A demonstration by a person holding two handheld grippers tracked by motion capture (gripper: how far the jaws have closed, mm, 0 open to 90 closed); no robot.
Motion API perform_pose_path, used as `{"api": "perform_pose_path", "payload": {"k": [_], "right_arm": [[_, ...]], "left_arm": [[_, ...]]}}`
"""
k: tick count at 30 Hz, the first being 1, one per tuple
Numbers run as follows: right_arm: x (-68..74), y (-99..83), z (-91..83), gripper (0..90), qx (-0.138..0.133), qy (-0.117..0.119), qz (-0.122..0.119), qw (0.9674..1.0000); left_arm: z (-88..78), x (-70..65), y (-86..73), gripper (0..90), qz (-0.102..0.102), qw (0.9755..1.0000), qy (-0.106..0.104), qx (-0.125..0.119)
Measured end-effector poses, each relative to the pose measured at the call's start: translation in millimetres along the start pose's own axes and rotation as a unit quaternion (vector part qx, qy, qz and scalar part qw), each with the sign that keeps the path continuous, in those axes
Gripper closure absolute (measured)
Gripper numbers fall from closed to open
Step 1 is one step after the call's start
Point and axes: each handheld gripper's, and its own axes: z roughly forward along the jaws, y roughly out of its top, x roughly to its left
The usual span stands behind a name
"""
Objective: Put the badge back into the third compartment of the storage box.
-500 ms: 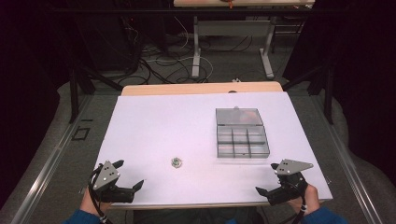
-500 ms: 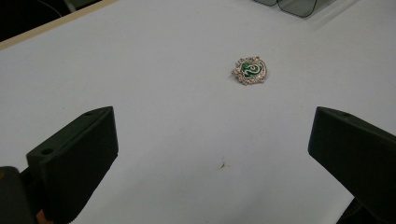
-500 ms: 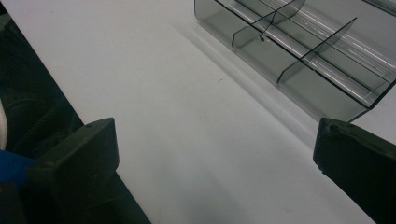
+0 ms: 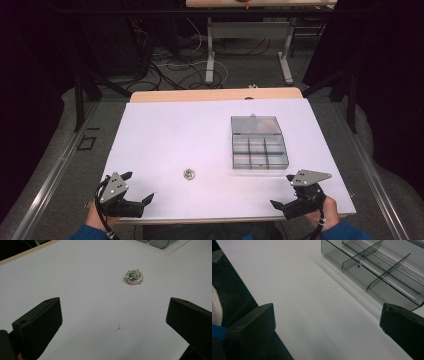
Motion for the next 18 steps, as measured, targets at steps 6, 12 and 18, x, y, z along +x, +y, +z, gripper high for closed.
{"api": "perform_pose_path", "payload": {"k": [6,12,18], "right_arm": [[3.6,8.3,7.0,0.0,-0.002,0.011,0.008,0.9999],[6.7,18.8,17.8,0.0,0.017,0.025,0.012,0.9995],[8.2,28.1,27.8,0.0,0.014,0.028,0.013,0.9994]], "left_arm": [[-0.2,0.2,-0.3,0.4,0.000,1.0000,0.000,0.000],[1.0,-0.9,0.0,0.3,-0.001,1.0000,-0.004,0.001],[0.7,0.3,-0.3,0.3,-0.002,1.0000,-0.003,0.001]]}}
